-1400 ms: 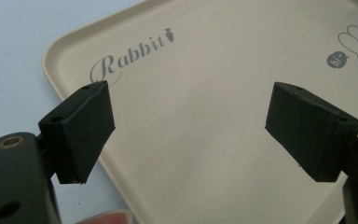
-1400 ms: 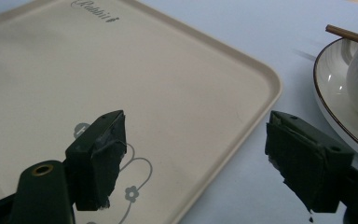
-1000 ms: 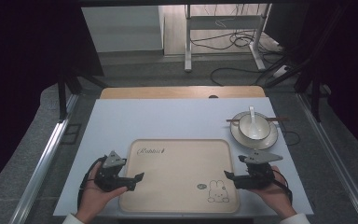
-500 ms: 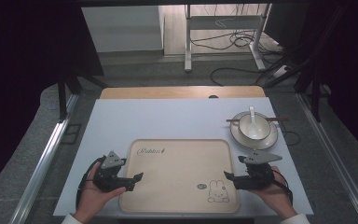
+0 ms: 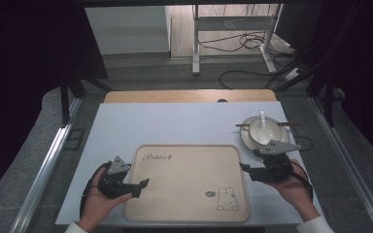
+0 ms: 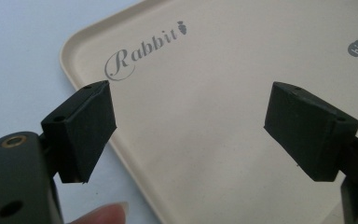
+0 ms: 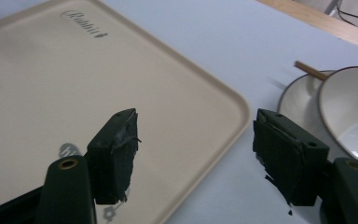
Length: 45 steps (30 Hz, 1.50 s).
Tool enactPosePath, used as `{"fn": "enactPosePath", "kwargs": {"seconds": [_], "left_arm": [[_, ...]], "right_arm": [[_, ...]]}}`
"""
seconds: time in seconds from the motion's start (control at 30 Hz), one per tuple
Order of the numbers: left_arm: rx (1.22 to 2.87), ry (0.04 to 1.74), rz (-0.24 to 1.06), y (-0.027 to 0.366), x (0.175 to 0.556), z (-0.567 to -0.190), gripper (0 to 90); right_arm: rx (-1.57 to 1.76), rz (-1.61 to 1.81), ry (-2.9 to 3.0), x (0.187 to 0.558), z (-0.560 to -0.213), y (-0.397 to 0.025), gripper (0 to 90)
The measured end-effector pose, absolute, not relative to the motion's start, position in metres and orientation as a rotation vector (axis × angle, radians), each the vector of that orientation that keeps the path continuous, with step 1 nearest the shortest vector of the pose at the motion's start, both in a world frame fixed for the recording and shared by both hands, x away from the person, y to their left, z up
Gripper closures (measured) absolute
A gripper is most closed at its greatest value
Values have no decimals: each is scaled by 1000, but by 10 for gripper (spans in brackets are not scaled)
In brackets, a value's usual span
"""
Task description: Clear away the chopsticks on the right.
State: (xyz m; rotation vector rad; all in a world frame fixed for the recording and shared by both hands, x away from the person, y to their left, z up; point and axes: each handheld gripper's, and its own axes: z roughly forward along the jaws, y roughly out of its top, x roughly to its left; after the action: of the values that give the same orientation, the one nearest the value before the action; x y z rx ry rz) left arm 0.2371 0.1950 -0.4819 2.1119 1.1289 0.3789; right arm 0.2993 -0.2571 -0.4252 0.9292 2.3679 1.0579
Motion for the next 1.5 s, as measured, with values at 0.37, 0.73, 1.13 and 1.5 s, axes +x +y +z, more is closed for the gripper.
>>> {"fn": "enactPosePath", "kwargs": {"seconds": [0.37, 0.73, 1.13, 1.5], "left_arm": [[2117, 1126, 352, 199, 238, -485, 166], [2120, 1105, 344, 197, 239, -484, 164], [2114, 1113, 341, 199, 239, -485, 164], [2119, 1118, 339, 199, 240, -485, 164]], "right_arm": [[1005, 1035, 2318, 334, -383, -278, 391], [1152, 957, 2266, 396, -357, -319, 490], [1343, 707, 2305, 452, -380, -360, 721], [1405, 536, 2370, 489, -402, -371, 893]]}}
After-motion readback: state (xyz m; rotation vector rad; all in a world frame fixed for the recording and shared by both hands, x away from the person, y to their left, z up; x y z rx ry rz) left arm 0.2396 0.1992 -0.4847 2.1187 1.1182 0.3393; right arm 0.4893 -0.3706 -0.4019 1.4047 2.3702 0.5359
